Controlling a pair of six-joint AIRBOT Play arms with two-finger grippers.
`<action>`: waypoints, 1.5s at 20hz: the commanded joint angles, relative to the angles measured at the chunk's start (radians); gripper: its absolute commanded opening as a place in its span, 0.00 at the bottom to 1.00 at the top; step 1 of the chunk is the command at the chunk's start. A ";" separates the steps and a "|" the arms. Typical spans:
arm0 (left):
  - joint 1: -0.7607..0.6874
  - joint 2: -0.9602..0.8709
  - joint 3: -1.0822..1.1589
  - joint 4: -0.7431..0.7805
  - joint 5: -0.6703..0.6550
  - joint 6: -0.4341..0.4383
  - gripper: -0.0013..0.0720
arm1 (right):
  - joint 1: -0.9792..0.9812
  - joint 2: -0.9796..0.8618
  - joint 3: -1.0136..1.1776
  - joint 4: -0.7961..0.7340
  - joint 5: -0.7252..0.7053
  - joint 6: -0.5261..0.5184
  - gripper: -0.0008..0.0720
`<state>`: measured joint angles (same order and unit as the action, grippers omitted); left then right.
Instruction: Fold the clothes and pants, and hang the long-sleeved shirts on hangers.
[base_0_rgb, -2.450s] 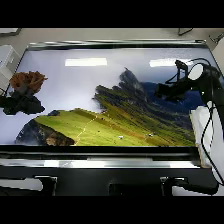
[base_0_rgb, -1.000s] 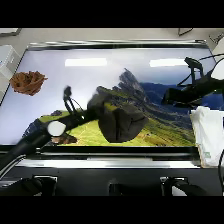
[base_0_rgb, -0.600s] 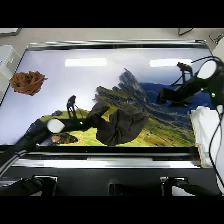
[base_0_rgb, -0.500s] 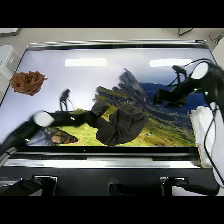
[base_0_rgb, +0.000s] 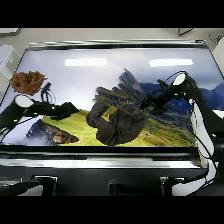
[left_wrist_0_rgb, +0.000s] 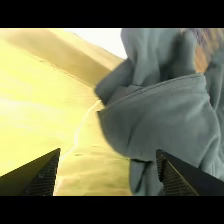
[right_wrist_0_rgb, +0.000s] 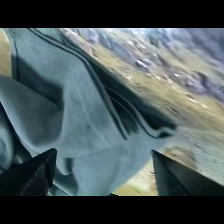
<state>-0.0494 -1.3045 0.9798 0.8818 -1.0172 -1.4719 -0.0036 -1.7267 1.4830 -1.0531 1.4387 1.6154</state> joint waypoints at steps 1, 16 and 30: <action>-0.062 -0.133 0.006 -0.097 0.087 0.059 1.00 | 0.013 -0.042 0.000 0.045 -0.002 -0.003 0.96; -0.138 -0.267 0.006 -0.201 0.189 0.090 0.06 | 0.049 -0.014 0.000 -0.242 0.180 -0.064 0.97; -0.137 -0.167 0.006 -0.167 0.161 0.141 0.06 | 0.047 0.125 -0.423 0.037 -0.113 -0.086 0.97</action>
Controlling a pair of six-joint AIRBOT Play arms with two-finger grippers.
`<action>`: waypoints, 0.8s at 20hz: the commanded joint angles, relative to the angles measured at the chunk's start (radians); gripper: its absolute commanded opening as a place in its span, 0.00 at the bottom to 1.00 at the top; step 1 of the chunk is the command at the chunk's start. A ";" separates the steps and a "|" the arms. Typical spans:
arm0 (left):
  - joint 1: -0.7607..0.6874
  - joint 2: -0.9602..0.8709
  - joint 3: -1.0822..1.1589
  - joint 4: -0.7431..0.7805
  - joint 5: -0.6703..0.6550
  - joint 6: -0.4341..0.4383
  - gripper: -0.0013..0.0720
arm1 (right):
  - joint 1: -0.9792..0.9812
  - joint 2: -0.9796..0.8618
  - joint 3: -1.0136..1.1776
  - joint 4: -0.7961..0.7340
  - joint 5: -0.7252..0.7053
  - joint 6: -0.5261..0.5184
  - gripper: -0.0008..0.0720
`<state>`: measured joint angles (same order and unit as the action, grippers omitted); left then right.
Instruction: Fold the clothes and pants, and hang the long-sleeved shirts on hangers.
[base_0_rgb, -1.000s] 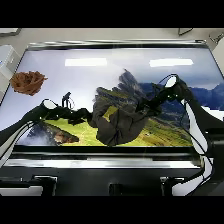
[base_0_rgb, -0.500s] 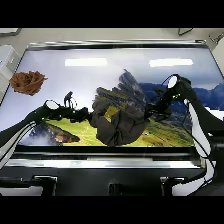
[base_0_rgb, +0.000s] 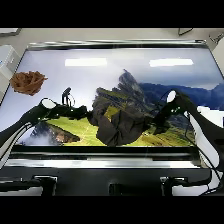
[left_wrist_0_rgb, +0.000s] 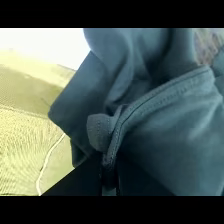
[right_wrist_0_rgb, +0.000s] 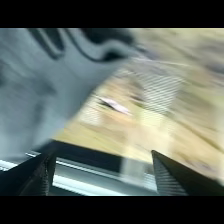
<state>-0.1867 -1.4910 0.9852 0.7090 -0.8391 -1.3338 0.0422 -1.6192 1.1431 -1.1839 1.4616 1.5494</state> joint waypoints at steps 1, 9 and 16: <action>0.000 0.027 0.001 0.006 -0.024 0.003 0.06 | 0.001 0.017 -0.086 0.208 -0.160 -0.020 0.96; 0.005 0.138 0.002 0.047 -0.027 0.004 0.06 | 0.000 0.051 -0.070 0.222 -0.267 0.045 0.08; 0.180 0.597 0.174 0.156 -0.016 -0.011 0.06 | 0.000 0.484 0.453 -0.324 -0.286 0.105 0.08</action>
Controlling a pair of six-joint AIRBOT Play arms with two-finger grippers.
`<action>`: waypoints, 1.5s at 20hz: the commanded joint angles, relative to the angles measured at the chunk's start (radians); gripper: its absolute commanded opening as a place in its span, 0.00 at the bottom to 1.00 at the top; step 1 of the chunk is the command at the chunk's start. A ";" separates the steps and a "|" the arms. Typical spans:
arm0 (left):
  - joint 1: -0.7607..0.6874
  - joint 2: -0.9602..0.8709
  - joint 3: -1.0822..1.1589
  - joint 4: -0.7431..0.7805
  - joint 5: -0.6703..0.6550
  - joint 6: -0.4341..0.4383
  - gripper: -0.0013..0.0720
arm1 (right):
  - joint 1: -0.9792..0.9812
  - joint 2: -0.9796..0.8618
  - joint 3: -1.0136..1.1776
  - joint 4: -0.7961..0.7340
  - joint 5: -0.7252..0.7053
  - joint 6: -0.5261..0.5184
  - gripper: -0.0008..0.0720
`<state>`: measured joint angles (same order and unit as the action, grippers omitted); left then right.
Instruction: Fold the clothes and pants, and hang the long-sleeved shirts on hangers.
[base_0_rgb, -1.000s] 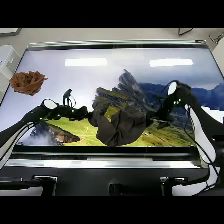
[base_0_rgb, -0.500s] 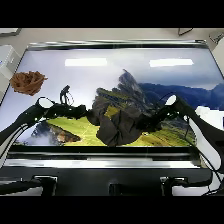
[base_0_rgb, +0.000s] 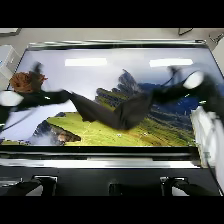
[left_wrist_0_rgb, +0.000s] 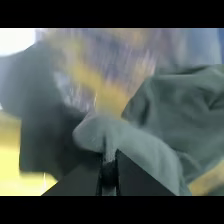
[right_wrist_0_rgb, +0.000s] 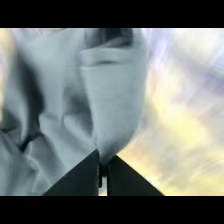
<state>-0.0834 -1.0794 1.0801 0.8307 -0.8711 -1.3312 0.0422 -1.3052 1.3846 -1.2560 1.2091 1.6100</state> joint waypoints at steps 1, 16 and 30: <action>0.110 0.272 0.110 0.034 0.035 -0.038 0.06 | 0.000 0.244 0.275 -0.293 -0.061 0.059 0.08; 0.142 0.509 -0.035 0.057 0.189 -0.064 0.06 | 0.000 0.375 0.144 -0.275 0.311 0.183 0.08; 0.112 -0.225 -0.139 -0.124 0.212 -0.029 0.15 | -0.055 -0.261 -0.045 0.164 -0.320 0.258 0.32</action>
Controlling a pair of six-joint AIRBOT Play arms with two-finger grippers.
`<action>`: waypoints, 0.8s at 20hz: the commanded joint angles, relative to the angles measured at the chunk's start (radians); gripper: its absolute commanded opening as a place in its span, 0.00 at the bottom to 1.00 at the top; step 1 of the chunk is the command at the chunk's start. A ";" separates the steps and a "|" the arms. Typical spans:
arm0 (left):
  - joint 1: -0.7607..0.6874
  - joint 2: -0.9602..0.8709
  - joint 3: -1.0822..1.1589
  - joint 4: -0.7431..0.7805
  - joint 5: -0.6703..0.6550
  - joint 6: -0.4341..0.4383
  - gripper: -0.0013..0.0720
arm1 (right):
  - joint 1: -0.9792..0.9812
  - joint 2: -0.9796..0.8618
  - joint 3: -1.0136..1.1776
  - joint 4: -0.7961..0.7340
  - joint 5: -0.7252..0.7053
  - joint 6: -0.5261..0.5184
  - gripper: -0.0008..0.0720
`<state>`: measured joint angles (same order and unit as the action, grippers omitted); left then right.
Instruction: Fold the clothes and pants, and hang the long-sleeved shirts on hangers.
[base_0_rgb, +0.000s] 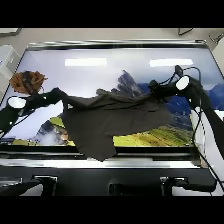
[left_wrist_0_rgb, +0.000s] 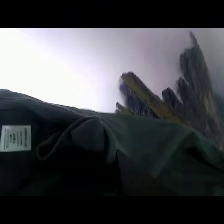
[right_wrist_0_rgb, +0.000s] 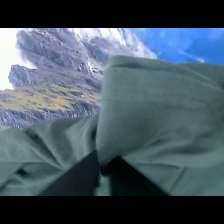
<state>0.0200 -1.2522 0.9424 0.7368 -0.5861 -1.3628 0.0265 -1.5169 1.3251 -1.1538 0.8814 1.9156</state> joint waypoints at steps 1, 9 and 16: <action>0.043 -0.042 0.003 -0.028 -0.125 0.002 0.39 | -0.086 -0.050 0.048 0.061 0.087 -0.106 0.60; 0.317 0.005 -0.196 0.216 -0.786 -0.030 0.81 | -0.552 -0.050 0.100 -0.090 0.687 -0.289 0.71; 0.078 0.023 -0.468 -0.082 -0.441 0.066 0.72 | -0.543 -0.050 0.061 -0.051 0.740 -0.338 0.71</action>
<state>0.1810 -1.2331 0.5453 0.7555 -1.1481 -1.3220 -0.5095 -1.5661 1.3933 -1.2167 1.5776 1.5959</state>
